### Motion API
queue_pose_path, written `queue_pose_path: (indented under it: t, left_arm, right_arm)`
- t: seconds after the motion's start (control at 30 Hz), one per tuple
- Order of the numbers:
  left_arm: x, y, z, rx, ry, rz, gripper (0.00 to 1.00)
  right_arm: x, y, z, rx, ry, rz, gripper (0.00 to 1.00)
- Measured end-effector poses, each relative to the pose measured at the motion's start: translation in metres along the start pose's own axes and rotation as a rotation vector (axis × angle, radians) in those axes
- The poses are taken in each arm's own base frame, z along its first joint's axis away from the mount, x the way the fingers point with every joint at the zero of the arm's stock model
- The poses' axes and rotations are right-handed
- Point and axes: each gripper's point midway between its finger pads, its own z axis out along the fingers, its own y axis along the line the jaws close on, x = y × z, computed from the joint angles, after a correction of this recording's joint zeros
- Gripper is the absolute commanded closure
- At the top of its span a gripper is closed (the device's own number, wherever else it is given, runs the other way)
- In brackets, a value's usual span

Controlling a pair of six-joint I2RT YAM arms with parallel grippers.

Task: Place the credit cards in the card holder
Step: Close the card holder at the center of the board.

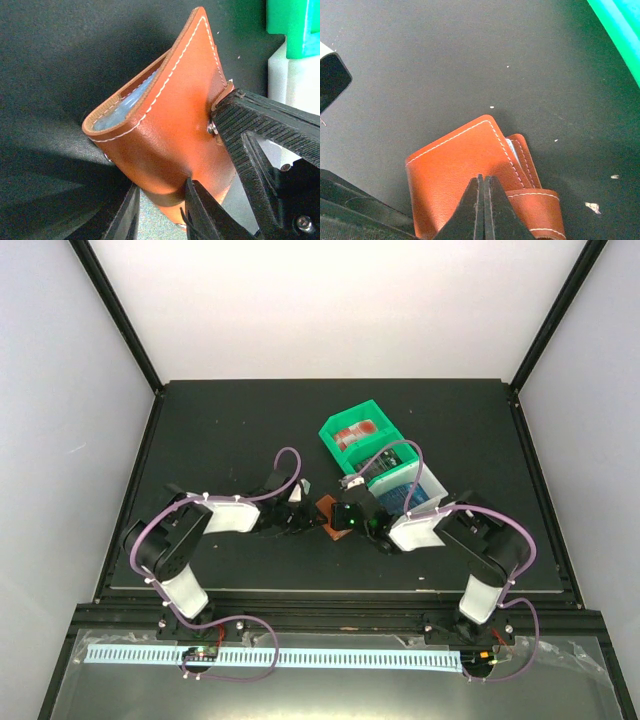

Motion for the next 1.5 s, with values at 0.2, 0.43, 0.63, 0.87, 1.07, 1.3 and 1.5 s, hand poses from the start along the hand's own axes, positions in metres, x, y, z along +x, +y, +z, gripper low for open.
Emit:
queue_pose_path:
  t: [0.2,0.43,0.63,0.87,1.07,1.3,1.5]
  left_arm:
    - [0.0,-0.001,0.001,0.002,0.005,-0.002,0.73]
    - [-0.002,0.0,0.001,-0.001,0.009,-0.007,0.73]
    - [-0.003,0.0,0.001,-0.01,0.016,-0.014,0.74]
    - [-0.004,0.0,0.002,-0.014,0.038,-0.022,0.74]
    - [-0.004,0.001,0.002,-0.016,0.056,-0.029,0.74]
    - [-0.006,0.001,0.002,-0.018,0.063,-0.034,0.74]
    - [-0.007,0.001,0.002,-0.019,0.063,-0.033,0.73]
  right_arm:
    - [-0.002,0.002,0.005,-0.003,-0.003,0.001,0.99]
    - [-0.003,0.003,0.008,-0.027,-0.013,0.012,0.99]
    - [-0.004,0.003,0.009,-0.044,-0.013,0.018,0.99]
    - [-0.002,0.003,0.01,-0.066,-0.02,0.025,0.99]
    - [-0.002,0.002,0.01,-0.065,-0.023,0.03,0.99]
    - [-0.004,0.004,0.014,-0.077,-0.042,0.052,0.99]
    - [-0.006,0.004,0.014,-0.081,-0.051,0.06,0.98]
